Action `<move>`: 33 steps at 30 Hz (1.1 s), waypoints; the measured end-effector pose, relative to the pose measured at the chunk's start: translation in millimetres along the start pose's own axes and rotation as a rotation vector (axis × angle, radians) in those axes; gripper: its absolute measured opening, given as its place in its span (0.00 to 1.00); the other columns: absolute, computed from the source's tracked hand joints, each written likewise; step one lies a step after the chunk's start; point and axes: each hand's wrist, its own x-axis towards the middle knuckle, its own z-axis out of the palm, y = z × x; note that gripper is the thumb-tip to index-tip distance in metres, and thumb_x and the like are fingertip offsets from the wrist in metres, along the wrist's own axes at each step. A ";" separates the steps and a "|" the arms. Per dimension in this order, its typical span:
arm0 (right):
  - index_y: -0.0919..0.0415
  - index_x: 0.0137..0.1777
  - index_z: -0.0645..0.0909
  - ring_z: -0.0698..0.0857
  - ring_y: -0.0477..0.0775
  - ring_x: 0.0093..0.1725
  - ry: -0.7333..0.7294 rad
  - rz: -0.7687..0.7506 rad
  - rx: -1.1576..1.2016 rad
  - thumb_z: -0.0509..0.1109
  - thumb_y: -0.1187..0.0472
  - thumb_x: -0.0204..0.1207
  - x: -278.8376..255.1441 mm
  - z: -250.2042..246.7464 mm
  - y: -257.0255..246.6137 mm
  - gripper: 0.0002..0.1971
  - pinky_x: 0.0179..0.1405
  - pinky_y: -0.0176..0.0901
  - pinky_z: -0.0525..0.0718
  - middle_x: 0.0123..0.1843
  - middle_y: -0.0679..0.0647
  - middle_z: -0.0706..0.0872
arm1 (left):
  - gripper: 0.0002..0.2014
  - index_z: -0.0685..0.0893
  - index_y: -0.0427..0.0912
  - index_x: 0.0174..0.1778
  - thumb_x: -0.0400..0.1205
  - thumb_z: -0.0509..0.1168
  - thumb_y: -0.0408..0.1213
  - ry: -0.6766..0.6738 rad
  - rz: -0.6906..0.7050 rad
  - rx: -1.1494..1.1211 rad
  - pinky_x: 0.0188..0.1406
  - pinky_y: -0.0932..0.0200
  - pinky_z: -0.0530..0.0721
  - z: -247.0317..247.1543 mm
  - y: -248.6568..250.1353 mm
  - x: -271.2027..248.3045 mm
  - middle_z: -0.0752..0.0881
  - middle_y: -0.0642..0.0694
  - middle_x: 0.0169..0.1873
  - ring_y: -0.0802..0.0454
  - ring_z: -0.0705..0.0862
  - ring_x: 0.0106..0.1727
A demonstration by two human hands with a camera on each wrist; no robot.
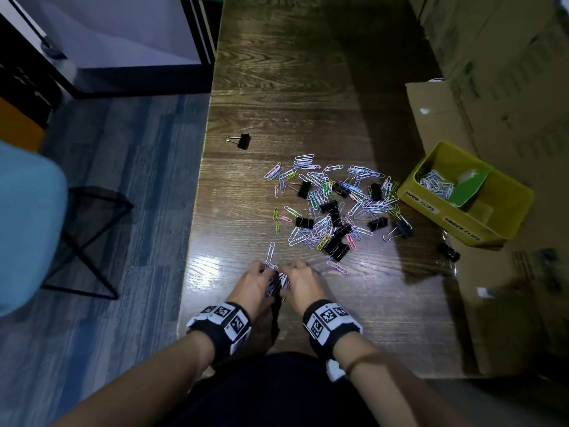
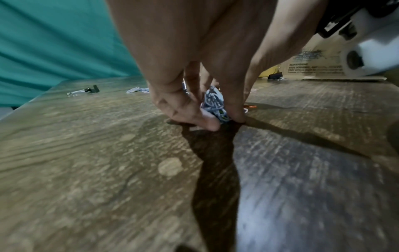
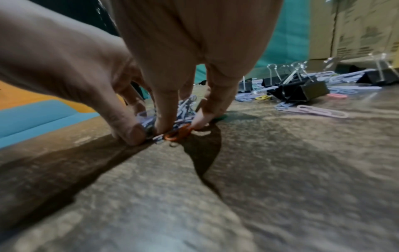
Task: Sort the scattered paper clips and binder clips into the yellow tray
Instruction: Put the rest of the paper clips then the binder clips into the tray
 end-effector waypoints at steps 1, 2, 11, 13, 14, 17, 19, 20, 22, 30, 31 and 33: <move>0.53 0.67 0.79 0.81 0.59 0.63 -0.006 0.000 0.037 0.75 0.65 0.70 0.3 -2.0 2.0 0.24 0.61 0.46 0.76 0.65 0.56 0.80 | 0.21 0.78 0.39 0.64 0.74 0.69 0.32 0.009 0.012 -0.007 0.54 0.58 0.75 -1.2 0.4 0.8 0.76 0.40 0.59 0.41 0.82 0.55; 0.54 0.67 0.80 0.81 0.58 0.63 -0.010 0.001 0.069 0.75 0.64 0.70 0.7 -3.8 4.0 0.23 0.62 0.43 0.75 0.66 0.55 0.81 | 0.17 0.80 0.39 0.62 0.76 0.67 0.33 0.023 0.024 -0.015 0.54 0.58 0.75 -2.4 0.9 1.3 0.77 0.40 0.58 0.41 0.82 0.55; 0.53 0.60 0.85 0.84 0.48 0.37 -0.029 0.206 0.426 0.78 0.62 0.69 6.2 -4.5 21.7 0.19 0.45 0.33 0.82 0.42 0.56 0.89 | 0.10 0.88 0.44 0.50 0.77 0.64 0.31 0.111 0.086 -0.049 0.50 0.59 0.80 -5.3 -10.3 10.0 0.88 0.43 0.44 0.44 0.86 0.48; 0.52 0.59 0.86 0.77 0.42 0.30 -0.010 0.229 0.490 0.79 0.62 0.68 8.0 -3.3 25.4 0.19 0.30 0.22 0.73 0.35 0.52 0.84 | 0.09 0.89 0.47 0.48 0.77 0.66 0.34 0.121 0.070 -0.073 0.45 0.65 0.75 -8.4 -12.8 12.0 0.89 0.45 0.42 0.47 0.86 0.45; 0.52 0.58 0.86 0.75 0.41 0.29 0.005 0.241 0.528 0.80 0.62 0.67 9.0 -2.3 27.8 0.19 0.28 0.22 0.72 0.33 0.51 0.82 | 0.09 0.89 0.48 0.49 0.77 0.67 0.34 0.133 0.051 -0.090 0.44 0.67 0.74 -10.1 -14.3 13.0 0.90 0.46 0.41 0.48 0.86 0.44; 0.56 0.56 0.87 0.80 0.45 0.35 0.029 0.270 0.648 0.81 0.66 0.65 9.7 -1.2 35.8 0.18 0.36 0.24 0.75 0.36 0.50 0.84 | 0.09 0.90 0.46 0.51 0.77 0.70 0.36 0.170 -0.004 -0.153 0.45 0.64 0.80 -14.8 -20.3 16.3 0.91 0.43 0.40 0.47 0.87 0.40; 0.60 0.56 0.86 0.79 0.45 0.34 0.033 0.293 0.738 0.80 0.70 0.64 7.6 -3.8 41.7 0.19 0.38 0.26 0.77 0.36 0.51 0.84 | 0.09 0.90 0.45 0.51 0.77 0.69 0.36 0.168 -0.003 -0.161 0.45 0.63 0.80 -16.3 -23.2 18.2 0.91 0.43 0.39 0.47 0.87 0.40; 0.62 0.56 0.86 0.77 0.44 0.33 0.045 0.292 0.776 0.80 0.71 0.64 5.9 -5.7 45.1 0.19 0.37 0.26 0.77 0.36 0.52 0.84 | 0.09 0.89 0.45 0.52 0.77 0.70 0.36 0.157 -0.001 -0.165 0.45 0.63 0.80 -17.1 -24.9 19.3 0.91 0.43 0.38 0.48 0.87 0.39; 0.66 0.55 0.86 0.77 0.42 0.31 0.070 0.274 0.841 0.79 0.74 0.64 1.6 -10.0 51.5 0.18 0.35 0.24 0.78 0.38 0.58 0.84 | 0.10 0.89 0.46 0.53 0.77 0.70 0.36 0.107 -0.022 -0.220 0.45 0.64 0.82 -18.7 -29.5 21.9 0.91 0.45 0.37 0.53 0.87 0.36; 0.62 0.51 0.88 0.81 0.44 0.36 0.143 0.196 1.040 0.79 0.75 0.62 -11.8 -39.0 62.1 0.17 0.42 0.26 0.82 0.41 0.61 0.88 | 0.10 0.90 0.43 0.47 0.75 0.70 0.26 -0.057 -0.110 -0.752 0.38 0.64 0.87 -41.9 -23.4 33.1 0.90 0.58 0.32 0.63 0.85 0.34; 0.56 0.47 0.89 0.82 0.47 0.38 0.167 0.183 1.063 0.80 0.75 0.61 -12.6 -43.3 63.5 0.17 0.46 0.29 0.83 0.43 0.59 0.90 | 0.11 0.91 0.46 0.44 0.75 0.70 0.25 -0.067 -0.101 -0.784 0.37 0.65 0.87 -47.6 -19.1 35.3 0.91 0.55 0.33 0.62 0.86 0.35; 0.47 0.41 0.90 0.84 0.49 0.41 0.218 0.161 1.104 0.81 0.75 0.60 -15.9 -53.1 67.8 0.19 0.52 0.40 0.85 0.42 0.49 0.91 | 0.11 0.92 0.47 0.38 0.74 0.70 0.25 -0.079 -0.093 -0.849 0.36 0.64 0.87 -59.6 -8.2 41.3 0.91 0.49 0.35 0.57 0.87 0.36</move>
